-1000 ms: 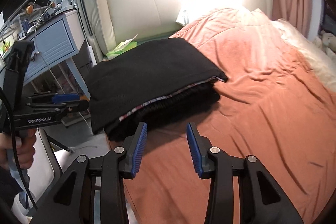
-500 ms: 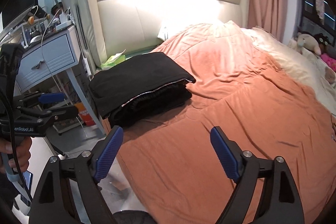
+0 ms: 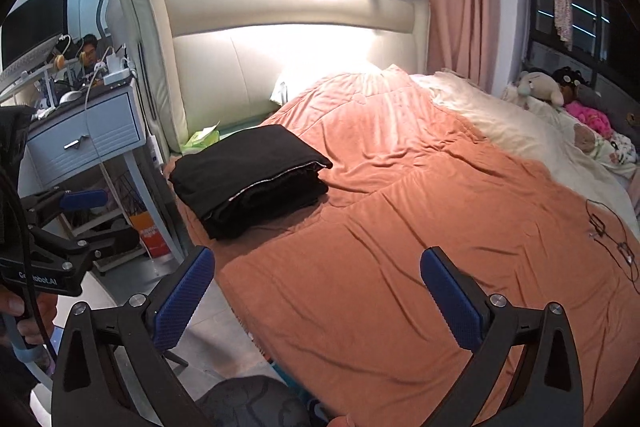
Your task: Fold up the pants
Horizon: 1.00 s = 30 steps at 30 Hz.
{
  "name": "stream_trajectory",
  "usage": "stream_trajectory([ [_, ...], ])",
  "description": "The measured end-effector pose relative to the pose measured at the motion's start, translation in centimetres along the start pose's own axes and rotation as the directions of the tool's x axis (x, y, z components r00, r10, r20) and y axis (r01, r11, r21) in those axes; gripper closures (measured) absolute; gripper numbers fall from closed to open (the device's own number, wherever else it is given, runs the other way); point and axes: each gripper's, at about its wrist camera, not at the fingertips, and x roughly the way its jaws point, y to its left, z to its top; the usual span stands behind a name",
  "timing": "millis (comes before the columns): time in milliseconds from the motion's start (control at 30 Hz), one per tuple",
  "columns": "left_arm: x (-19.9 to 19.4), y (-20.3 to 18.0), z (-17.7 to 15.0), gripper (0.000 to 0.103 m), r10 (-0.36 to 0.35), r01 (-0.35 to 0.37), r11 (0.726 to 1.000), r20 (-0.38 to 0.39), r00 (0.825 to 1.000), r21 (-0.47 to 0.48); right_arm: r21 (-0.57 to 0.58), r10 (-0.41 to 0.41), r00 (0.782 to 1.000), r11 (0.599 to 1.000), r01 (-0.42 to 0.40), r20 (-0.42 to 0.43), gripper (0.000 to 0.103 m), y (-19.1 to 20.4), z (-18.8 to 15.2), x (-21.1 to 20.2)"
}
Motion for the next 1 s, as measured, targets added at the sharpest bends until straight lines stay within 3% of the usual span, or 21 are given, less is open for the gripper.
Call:
stream_trajectory([
  [433,-5.4,-4.8,-2.8,0.0,-0.053,0.051,0.998,0.066,0.996,0.043,0.046,-0.008,0.998,0.999,0.006,0.055,0.0,-2.1,-4.4,-9.5],
  [1000,-9.4,-9.9,-7.8,0.001,-0.045,0.033,0.996,0.162,0.986,0.077,0.1,-0.034,0.996,0.995,0.026,0.08,0.0,-4.4,-12.7,-19.3],
])
